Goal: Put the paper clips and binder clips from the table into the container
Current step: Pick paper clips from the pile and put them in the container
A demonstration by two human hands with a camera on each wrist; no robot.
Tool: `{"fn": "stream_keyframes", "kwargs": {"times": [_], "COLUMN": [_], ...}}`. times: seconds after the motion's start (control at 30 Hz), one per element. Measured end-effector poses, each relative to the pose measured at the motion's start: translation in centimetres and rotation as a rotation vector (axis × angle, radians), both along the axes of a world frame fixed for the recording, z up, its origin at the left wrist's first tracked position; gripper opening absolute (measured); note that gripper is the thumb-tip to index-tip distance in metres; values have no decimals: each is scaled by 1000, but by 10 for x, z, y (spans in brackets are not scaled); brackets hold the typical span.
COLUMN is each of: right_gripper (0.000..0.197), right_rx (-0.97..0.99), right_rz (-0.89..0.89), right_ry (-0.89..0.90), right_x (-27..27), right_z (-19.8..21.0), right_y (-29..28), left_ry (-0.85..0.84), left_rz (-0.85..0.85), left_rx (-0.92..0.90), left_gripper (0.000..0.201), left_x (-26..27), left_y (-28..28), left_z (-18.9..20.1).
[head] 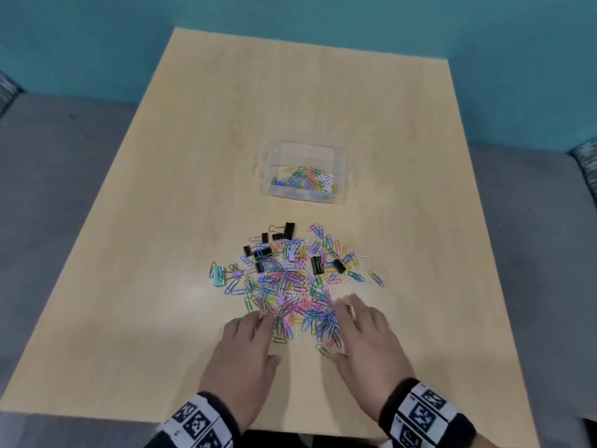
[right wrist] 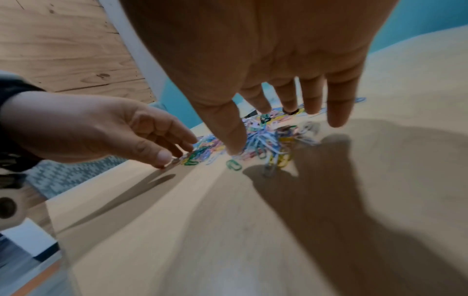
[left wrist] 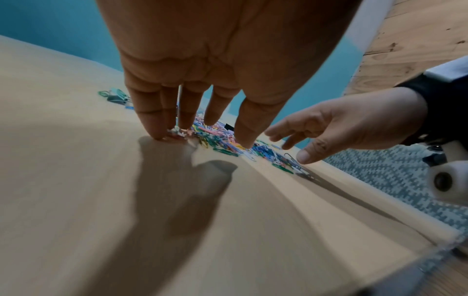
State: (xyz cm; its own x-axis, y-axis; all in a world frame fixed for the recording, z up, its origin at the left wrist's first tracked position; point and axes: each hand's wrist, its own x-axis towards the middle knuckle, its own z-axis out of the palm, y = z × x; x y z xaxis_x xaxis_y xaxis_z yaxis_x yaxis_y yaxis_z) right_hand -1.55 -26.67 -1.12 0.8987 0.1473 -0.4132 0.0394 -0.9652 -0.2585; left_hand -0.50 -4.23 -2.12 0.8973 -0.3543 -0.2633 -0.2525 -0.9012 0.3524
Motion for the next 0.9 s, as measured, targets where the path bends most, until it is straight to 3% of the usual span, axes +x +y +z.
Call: {"fn": "stream_keyframes", "kwargs": {"times": [0.13,0.27,0.4,0.6,0.9], "right_gripper": [89,76,57,44,26], "right_rx": [-31,21,39,25,57], "right_rz": [-40,16,16,80,59], "right_ry": [28,-20,-45,-3,-24], "right_x": [-9,7,29,45,47], "right_z": [-5,-14,-11,-3,1], "right_y": [0,21,34,30,25], "left_ry": [-11,21,12,14,-20], "left_rz": [-46,-73,-2,9,-36], "left_rx": [-11,31,24,32,24], "left_gripper": [79,83,71,36,29], "left_x": [-3,9,28,44,38], "left_y": [-8,-31,-49,-51,-42], "left_z": [-5,-13,-11,-7,-10]}}
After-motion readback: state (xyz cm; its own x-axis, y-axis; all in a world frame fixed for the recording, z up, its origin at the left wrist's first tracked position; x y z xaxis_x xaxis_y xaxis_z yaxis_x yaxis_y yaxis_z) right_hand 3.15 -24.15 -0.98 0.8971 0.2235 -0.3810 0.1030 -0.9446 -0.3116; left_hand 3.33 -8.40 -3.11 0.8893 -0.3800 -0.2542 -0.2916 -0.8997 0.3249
